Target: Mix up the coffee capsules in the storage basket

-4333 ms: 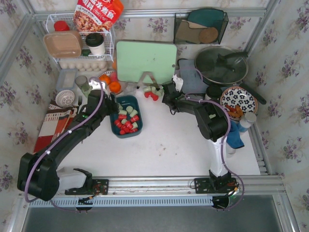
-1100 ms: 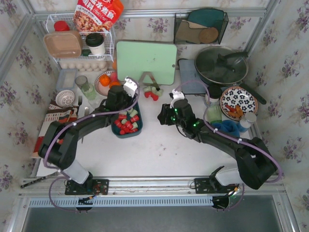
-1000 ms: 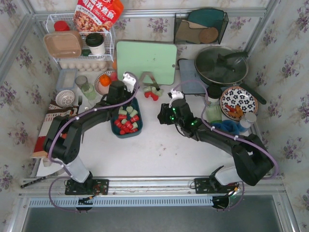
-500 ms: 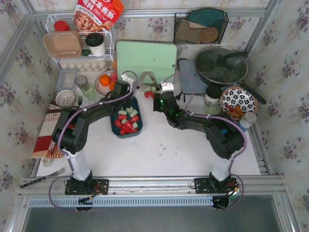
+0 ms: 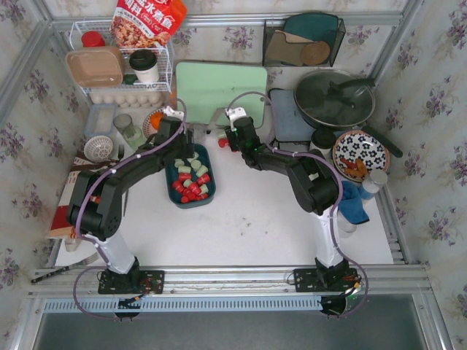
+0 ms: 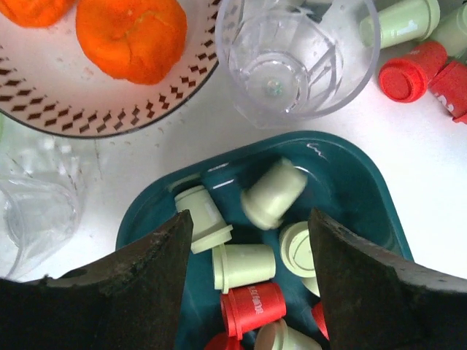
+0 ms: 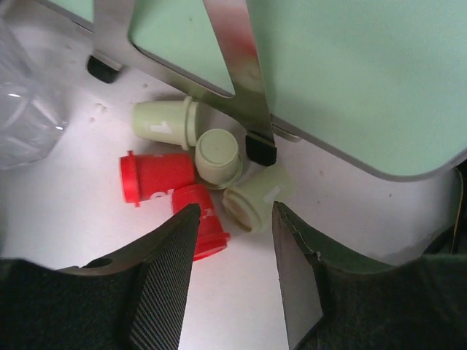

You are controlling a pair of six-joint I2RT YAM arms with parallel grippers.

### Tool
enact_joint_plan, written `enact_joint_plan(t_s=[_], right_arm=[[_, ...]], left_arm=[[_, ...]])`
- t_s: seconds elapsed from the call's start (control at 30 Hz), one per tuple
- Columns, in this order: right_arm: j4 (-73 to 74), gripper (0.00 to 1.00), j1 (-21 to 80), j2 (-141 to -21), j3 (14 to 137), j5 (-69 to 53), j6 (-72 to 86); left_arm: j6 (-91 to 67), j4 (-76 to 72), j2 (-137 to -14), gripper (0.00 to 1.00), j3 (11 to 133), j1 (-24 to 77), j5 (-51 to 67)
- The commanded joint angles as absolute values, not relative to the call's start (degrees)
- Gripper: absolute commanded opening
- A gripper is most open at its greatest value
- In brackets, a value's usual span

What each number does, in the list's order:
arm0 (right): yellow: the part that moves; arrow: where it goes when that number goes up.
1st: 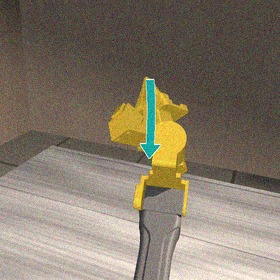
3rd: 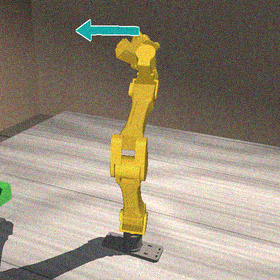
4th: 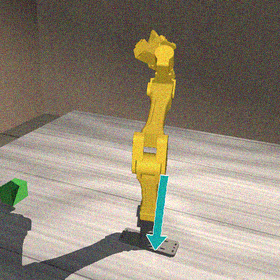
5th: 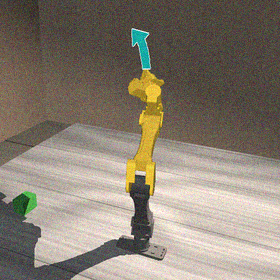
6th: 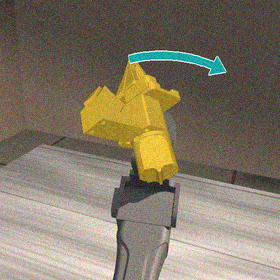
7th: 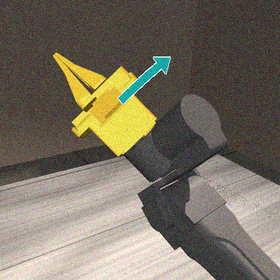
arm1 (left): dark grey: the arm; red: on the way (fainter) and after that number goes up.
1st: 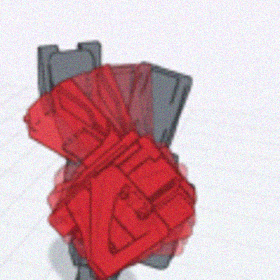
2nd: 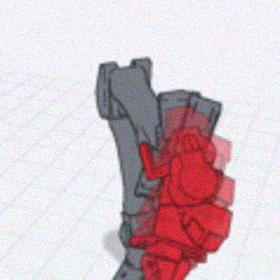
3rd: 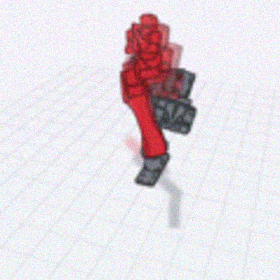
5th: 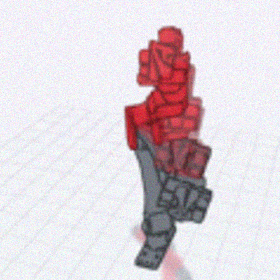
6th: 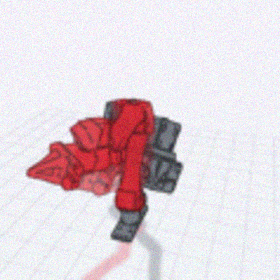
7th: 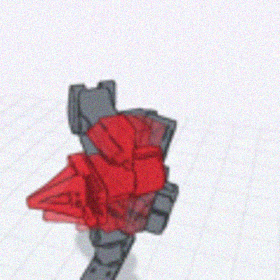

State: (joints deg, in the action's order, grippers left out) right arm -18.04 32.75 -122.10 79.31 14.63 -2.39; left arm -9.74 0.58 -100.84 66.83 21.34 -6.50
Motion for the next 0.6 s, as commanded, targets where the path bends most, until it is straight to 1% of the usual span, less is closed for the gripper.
enact_joint_plan(t_s=[0.0,0.17,0.33,0.57], right_arm=[[-10.19,0.51,32.30,-125.39,84.14,11.43,-6.22],[-7.59,0.49,32.31,-128.06,86.88,9.25,-5.94],[-5.64,0.47,32.18,-130.80,90.36,9.74,-4.79],[-0.90,0.41,31.97,-134.05,95.06,11.30,-1.35]], left_arm=[[-14.27,3.19,-100.58,0.67,67.79,20.62,-1.98],[-16.05,3.43,-97.25,0.67,66.89,20.57,0.44],[-16.04,2.20,-89.40,0.67,62.33,20.65,3.14],[-14.18,5.45,-77.91,0.68,57.71,20.74,3.31]])
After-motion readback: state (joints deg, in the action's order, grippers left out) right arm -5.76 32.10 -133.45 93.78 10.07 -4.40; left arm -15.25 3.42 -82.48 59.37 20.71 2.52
